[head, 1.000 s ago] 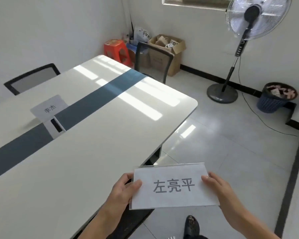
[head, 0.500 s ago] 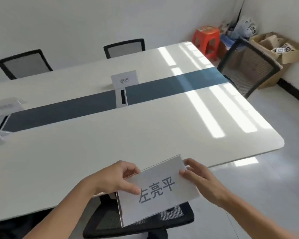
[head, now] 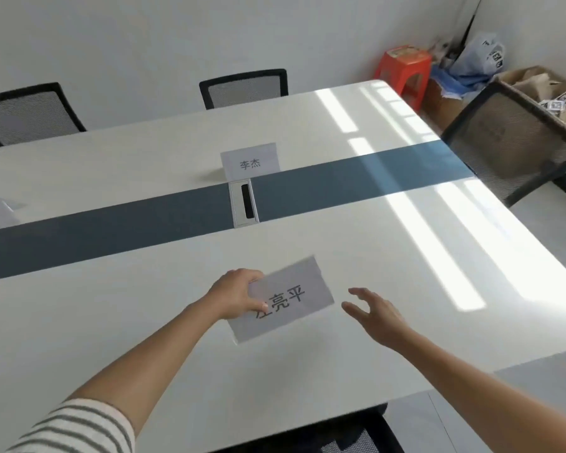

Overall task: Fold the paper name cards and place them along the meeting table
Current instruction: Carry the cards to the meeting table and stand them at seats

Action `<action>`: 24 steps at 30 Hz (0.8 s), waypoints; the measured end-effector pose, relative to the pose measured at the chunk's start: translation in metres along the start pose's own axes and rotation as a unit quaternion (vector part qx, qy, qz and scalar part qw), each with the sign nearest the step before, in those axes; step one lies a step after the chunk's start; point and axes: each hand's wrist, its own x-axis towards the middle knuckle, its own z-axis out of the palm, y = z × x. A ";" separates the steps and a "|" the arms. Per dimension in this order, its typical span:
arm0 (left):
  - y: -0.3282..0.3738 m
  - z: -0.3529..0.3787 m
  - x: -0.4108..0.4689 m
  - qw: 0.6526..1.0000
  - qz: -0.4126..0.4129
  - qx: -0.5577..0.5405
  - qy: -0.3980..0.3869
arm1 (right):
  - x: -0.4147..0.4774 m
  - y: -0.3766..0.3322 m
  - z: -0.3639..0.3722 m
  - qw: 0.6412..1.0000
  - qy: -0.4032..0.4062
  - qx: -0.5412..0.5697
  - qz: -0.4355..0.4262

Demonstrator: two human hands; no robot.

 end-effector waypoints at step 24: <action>-0.059 -0.041 0.231 0.971 0.009 0.202 0.130 | 0.063 0.067 0.093 0.945 0.057 -0.322 0.004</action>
